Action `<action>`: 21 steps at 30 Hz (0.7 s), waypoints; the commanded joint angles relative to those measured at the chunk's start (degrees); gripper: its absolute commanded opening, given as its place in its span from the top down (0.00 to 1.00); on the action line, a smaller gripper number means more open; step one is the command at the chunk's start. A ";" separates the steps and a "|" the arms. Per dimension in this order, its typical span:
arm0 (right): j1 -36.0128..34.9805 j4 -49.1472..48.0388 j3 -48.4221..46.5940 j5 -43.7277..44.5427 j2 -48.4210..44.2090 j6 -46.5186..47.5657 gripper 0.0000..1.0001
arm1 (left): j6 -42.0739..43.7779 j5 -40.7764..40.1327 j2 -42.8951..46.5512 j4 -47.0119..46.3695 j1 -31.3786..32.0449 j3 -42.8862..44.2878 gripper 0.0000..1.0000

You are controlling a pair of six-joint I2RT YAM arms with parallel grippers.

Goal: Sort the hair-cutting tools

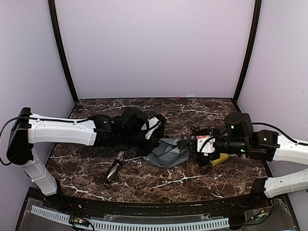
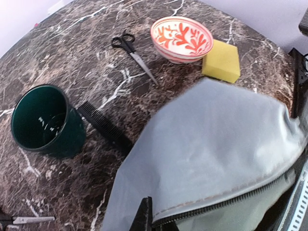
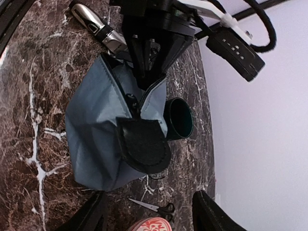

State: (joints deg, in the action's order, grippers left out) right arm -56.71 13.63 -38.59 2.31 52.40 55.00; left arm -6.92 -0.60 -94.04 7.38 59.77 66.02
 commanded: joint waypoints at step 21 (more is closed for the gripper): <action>8.10 9.10 -18.65 -22.93 19.22 -42.87 0.26 | -4.99 -5.60 1.30 4.99 3.23 1.81 1.00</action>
State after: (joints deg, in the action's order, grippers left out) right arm -48.88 23.64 -58.35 -19.20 70.85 14.50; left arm -11.18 -5.65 -93.93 12.95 62.22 66.70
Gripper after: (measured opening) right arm 0.731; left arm 0.007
